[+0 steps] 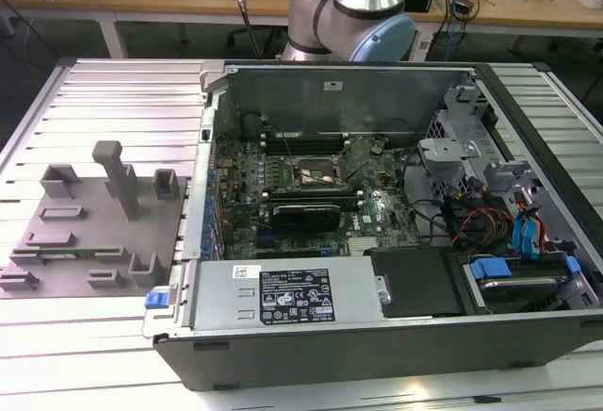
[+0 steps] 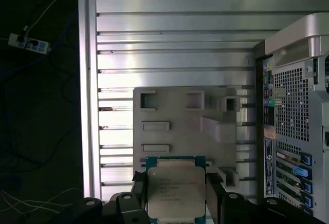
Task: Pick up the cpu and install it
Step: 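Pick up the cpu and move it towards the insertion slot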
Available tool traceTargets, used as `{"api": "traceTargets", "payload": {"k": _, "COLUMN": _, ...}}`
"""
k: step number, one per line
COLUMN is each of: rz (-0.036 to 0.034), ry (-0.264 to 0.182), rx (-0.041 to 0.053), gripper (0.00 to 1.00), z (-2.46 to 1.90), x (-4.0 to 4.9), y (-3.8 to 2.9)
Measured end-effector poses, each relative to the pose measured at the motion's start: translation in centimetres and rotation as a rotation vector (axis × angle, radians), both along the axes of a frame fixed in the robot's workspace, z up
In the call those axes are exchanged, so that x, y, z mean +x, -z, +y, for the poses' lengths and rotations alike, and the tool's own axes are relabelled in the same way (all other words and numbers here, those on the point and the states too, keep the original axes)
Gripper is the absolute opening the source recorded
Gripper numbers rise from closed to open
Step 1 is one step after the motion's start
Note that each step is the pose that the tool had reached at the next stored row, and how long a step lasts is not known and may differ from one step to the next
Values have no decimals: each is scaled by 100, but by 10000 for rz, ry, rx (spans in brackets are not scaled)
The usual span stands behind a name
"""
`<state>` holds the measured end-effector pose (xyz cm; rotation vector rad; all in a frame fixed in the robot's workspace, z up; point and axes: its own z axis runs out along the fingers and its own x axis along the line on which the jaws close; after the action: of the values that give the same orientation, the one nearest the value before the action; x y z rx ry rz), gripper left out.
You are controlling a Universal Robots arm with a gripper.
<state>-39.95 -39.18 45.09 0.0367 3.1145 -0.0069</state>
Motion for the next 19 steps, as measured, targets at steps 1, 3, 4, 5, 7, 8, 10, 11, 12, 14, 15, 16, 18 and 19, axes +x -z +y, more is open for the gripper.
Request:
{"api": "traceTargets", "payload": {"k": 1, "rz": 1, "ry": 0, "rx": 0, "gripper": 55, "z": 0, "x": 24, "y": 0}}
{"api": "traceTargets", "payload": {"k": 3, "rz": 1, "ry": 0, "rx": -1, "gripper": 55, "z": 0, "x": 79, "y": -1}}
{"api": "traceTargets", "payload": {"k": 4, "rz": 2, "ry": 0, "rx": -2, "gripper": 55, "z": 0, "x": 95, "y": -1}}
{"api": "traceTargets", "payload": {"k": 5, "rz": 1, "ry": 0, "rx": -1, "gripper": 55, "z": 0, "x": 118, "y": -1}}
{"api": "traceTargets", "payload": {"k": 7, "rz": 0, "ry": 0, "rx": 0, "gripper": 55, "z": 0, "x": 163, "y": 0}}
{"api": "traceTargets", "payload": {"k": 8, "rz": 1, "ry": -1, "rx": 0, "gripper": 55, "z": 0, "x": 182, "y": 0}}
{"api": "traceTargets", "payload": {"k": 10, "rz": 1, "ry": -1, "rx": 0, "gripper": 55, "z": 0, "x": 227, "y": 0}}
{"api": "traceTargets", "payload": {"k": 11, "rz": 1, "ry": 1, "rx": -1, "gripper": 55, "z": 0, "x": 265, "y": -1}}
{"api": "traceTargets", "payload": {"k": 12, "rz": 1, "ry": 0, "rx": -1, "gripper": 55, "z": 0, "x": 289, "y": -1}}
{"api": "traceTargets", "payload": {"k": 14, "rz": 0, "ry": 0, "rx": 0, "gripper": 55, "z": 0, "x": 329, "y": 0}}
{"api": "traceTargets", "payload": {"k": 15, "rz": 0, "ry": 0, "rx": 0, "gripper": 55, "z": 0, "x": 348, "y": 0}}
{"api": "traceTargets", "payload": {"k": 16, "rz": 1, "ry": 0, "rx": -1, "gripper": 55, "z": 0, "x": 364, "y": 0}}
{"api": "traceTargets", "payload": {"k": 18, "rz": 0, "ry": 0, "rx": 0, "gripper": 55, "z": 0, "x": 393, "y": 0}}
{"api": "traceTargets", "payload": {"k": 19, "rz": 0, "ry": 0, "rx": 0, "gripper": 55, "z": 0, "x": 408, "y": 0}}
